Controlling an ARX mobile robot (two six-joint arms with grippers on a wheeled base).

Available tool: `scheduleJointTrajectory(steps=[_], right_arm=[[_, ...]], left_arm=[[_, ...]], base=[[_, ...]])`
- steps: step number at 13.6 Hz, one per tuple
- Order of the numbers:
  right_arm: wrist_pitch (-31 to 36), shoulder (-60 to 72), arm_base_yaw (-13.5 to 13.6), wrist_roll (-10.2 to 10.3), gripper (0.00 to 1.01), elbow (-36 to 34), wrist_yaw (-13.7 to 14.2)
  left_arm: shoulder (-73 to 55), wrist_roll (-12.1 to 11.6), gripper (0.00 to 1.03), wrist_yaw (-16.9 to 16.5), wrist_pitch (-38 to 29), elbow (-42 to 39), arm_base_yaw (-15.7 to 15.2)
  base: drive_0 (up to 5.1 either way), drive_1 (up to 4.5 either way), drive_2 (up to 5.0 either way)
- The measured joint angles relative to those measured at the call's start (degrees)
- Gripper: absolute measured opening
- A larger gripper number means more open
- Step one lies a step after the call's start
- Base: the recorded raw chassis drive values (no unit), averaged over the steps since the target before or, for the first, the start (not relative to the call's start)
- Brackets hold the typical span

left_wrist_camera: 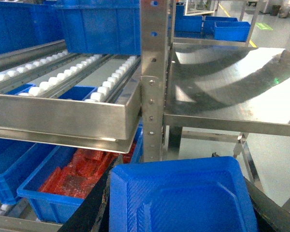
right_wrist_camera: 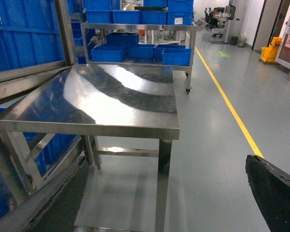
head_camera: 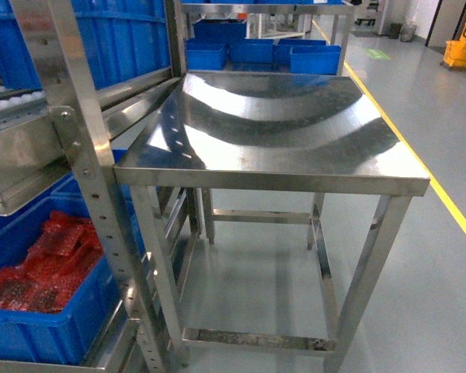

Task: Pick blue part to blue bin on bottom shelf

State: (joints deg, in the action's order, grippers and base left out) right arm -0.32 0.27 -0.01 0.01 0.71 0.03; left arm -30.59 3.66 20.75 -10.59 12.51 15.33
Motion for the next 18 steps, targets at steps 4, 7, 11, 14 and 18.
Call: scheduleJointTrajectory(steps=[4,7,11,14,18], right_arm=[[-0.04,0.00,0.00,0.00,0.98,0.00,0.00],[0.11,0.00,0.00,0.00,0.98,0.00,0.00],[-0.04,0.00,0.00,0.00,0.98,0.00,0.00],[-0.04,0.00,0.00,0.00,0.98,0.00,-0.02],[0.00,0.00,0.00,0.00,0.98,0.00,0.00]], left_arm=[[0.02,0.02,0.44,0.09,-0.07,0.00,0.00],[0.00,0.02,0.44,0.07,0.15,0.00,0.00],[0.00,0.02,0.44,0.04,-0.11,0.00,0.00],[-0.02,0.02,0.44,0.04,-0.07,0.00,0.00],[0.00,0.02,0.44,0.09,0.04,0.00,0.00]], base=[[-5.0,2.45,2.4],[-5.0,2.42,2.4],[-5.1,2.40,2.4],[-5.1,2.32,2.3],[-5.1,2.39,2.4]])
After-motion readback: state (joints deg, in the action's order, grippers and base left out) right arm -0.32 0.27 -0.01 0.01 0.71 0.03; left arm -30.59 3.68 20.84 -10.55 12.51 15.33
